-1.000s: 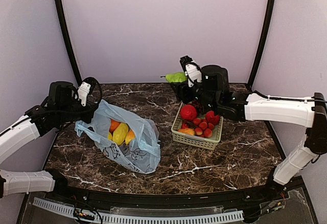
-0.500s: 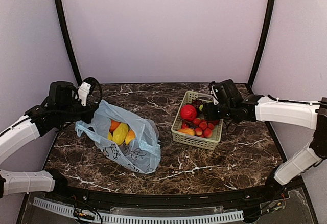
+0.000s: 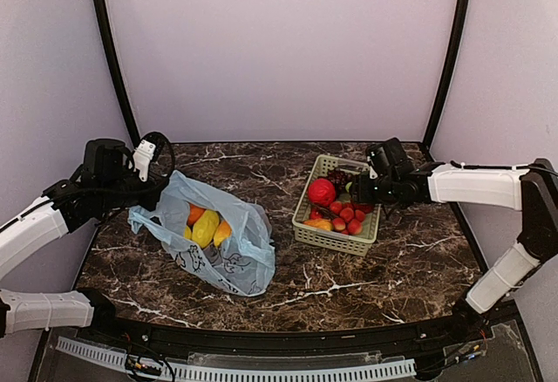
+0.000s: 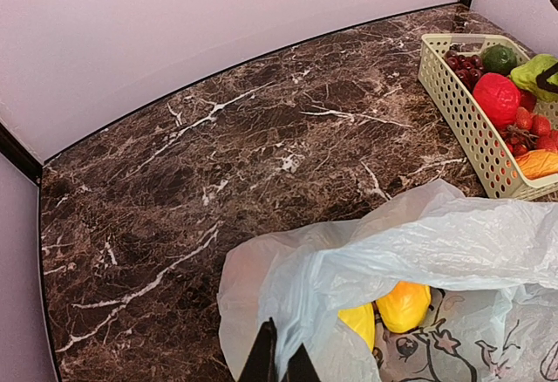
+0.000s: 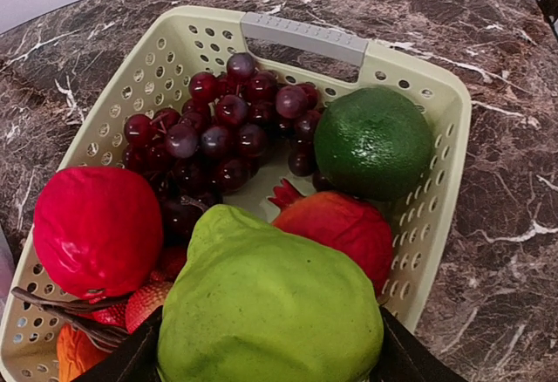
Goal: Untie the knot of the plastic bag and take out the fruit
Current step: Place the fake fruit in the bin.
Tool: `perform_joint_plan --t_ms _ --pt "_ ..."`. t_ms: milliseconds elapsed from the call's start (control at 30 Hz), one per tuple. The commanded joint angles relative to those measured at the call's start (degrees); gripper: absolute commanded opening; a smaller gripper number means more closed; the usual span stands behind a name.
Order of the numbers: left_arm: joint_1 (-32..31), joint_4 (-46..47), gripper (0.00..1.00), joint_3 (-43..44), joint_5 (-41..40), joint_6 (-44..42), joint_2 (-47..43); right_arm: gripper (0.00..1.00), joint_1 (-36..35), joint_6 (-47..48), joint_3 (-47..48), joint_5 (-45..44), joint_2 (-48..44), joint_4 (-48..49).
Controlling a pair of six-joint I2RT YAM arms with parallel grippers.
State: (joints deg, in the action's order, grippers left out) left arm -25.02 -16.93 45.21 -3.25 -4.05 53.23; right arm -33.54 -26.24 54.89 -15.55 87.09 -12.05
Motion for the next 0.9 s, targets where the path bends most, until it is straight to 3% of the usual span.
perform_joint_plan --t_ms 0,433,867 --pt "0.14 -0.7 0.01 -0.61 0.69 -0.06 -0.25 0.49 0.67 -2.5 3.0 2.68 2.36 5.3" --pt "0.14 -0.91 0.01 -0.56 0.7 -0.33 -0.1 0.56 1.09 -7.52 5.41 3.41 6.87 8.13" --pt "0.14 -0.91 0.01 -0.56 0.96 -0.34 -0.15 0.83 1.07 -7.83 4.92 2.55 6.71 8.03"
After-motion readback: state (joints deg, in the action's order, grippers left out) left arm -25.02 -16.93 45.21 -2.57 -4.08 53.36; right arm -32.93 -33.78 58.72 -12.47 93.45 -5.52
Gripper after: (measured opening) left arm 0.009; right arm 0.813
